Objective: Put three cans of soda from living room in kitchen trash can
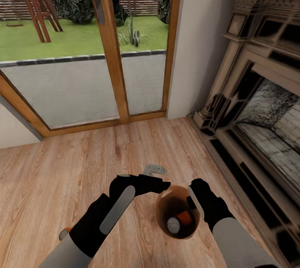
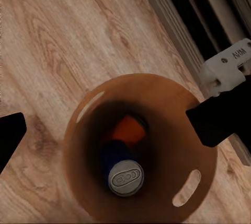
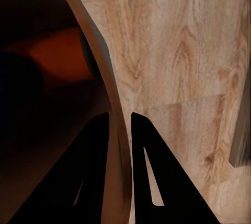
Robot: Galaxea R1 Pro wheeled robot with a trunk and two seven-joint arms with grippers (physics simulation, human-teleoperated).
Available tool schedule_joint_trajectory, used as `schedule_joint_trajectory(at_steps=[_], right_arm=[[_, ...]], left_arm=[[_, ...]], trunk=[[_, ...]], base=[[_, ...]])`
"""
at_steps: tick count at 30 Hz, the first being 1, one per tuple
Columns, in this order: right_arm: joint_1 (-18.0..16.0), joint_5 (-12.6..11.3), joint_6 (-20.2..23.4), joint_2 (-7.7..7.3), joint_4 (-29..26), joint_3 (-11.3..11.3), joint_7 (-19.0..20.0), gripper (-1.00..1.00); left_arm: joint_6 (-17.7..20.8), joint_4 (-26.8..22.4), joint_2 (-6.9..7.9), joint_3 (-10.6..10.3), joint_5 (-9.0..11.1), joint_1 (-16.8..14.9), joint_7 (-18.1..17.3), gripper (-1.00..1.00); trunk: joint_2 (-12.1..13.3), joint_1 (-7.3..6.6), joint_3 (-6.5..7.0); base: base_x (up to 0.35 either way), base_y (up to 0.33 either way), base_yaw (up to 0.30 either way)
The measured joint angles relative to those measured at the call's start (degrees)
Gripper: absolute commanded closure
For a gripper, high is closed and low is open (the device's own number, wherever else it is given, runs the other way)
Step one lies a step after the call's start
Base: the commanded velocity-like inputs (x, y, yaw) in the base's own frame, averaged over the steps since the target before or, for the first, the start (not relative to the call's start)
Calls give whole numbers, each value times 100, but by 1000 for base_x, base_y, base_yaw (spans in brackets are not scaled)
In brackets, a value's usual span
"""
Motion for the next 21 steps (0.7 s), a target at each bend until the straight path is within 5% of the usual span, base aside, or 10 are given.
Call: schedule_joint_trajectory(at_steps=[6, 14, 21], right_arm=[[-57, 7, 0, -172, 17, -55, 4, 100], [-80, -57, 0, -257, 23, -69, 13, 100], [-82, -61, 0, -264, 22, -70, 43, 100]], left_arm=[[47, -71, 258, 68, 1, 33, 7, -100], [65, -38, 528, 851, -14, 42, 442, -100], [28, 410, 676, 1005, 7, 35, 914, -100]], trunk=[[0, 0, 0], [0, 0, 0], [0, 0, 0]], base=[[0, 0, 0], [0, 0, 0], [0, 0, 0]])
